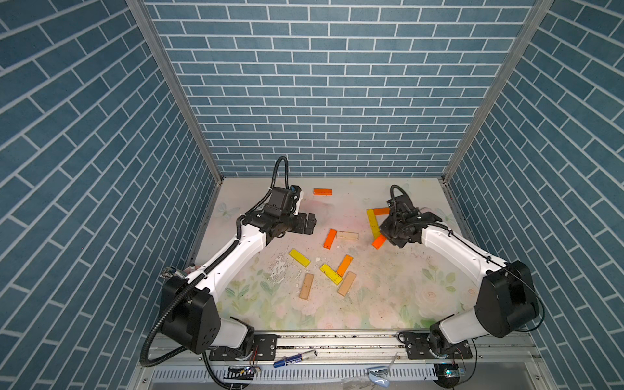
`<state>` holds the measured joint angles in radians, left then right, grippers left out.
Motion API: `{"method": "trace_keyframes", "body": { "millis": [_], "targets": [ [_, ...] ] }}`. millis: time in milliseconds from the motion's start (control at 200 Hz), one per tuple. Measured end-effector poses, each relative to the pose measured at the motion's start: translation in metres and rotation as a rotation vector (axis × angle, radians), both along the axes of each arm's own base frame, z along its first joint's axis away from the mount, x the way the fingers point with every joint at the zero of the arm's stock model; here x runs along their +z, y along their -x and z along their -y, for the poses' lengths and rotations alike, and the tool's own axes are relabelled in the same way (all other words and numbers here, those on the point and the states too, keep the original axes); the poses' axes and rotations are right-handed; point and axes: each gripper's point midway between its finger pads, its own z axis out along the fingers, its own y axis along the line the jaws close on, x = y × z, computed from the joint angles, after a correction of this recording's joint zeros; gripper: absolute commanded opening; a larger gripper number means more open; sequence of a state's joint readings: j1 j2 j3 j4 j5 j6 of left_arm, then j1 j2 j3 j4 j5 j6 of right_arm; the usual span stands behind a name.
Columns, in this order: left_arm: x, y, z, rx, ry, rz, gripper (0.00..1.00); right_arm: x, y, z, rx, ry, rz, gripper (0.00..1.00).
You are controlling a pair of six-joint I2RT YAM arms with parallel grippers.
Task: Assemble the number 6 with building blocks
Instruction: Pick up the building block from the center of the board, then place the building block at the center of the board.
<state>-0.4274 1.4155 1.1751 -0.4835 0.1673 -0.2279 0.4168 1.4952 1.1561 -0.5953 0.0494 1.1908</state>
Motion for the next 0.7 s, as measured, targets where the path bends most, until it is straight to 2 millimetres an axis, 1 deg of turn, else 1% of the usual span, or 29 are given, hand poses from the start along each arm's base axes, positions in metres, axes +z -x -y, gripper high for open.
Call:
{"method": "trace_keyframes", "body": {
  "millis": [50, 100, 145, 205, 280, 345, 415, 530, 615, 700],
  "targets": [
    [-0.001, 0.001, 0.001, -0.004, 0.007, -0.004, 0.99, 0.009, -0.013, 0.012, -0.064, -0.014, 0.023, 0.14],
    [-0.002, 0.001, 0.002, -0.005, 0.009, -0.007, 0.99, 0.016, -0.023, 0.020, -0.119, -0.032, 0.039, 0.14],
    [-0.002, 0.002, 0.002, -0.007, 0.011, -0.008, 0.99, 0.019, -0.032, 0.025, -0.170, -0.049, 0.051, 0.14],
    [-0.001, 0.002, 0.003, -0.009, 0.015, -0.009, 0.99, 0.017, -0.041, 0.029, -0.230, -0.071, 0.057, 0.14],
    [-0.001, 0.002, 0.003, -0.011, 0.020, -0.012, 0.99, 0.007, -0.051, 0.035, -0.307, -0.085, 0.042, 0.14],
    [-0.001, 0.003, 0.005, -0.015, 0.025, -0.013, 0.99, -0.007, -0.057, 0.040, -0.368, -0.090, 0.016, 0.14],
    [-0.002, 0.003, 0.005, -0.017, 0.029, -0.016, 0.99, -0.023, -0.061, 0.044, -0.419, -0.088, -0.019, 0.15],
    [-0.002, 0.003, 0.006, -0.019, 0.032, -0.017, 0.99, -0.045, -0.065, 0.054, -0.484, -0.082, -0.064, 0.15],
    [-0.004, 0.003, 0.007, -0.021, 0.033, -0.022, 0.99, -0.056, -0.068, 0.060, -0.514, -0.079, -0.087, 0.15],
    [-0.006, 0.003, 0.008, -0.025, 0.033, -0.029, 0.99, -0.062, -0.072, 0.065, -0.532, -0.075, -0.098, 0.15]
  ]
}}
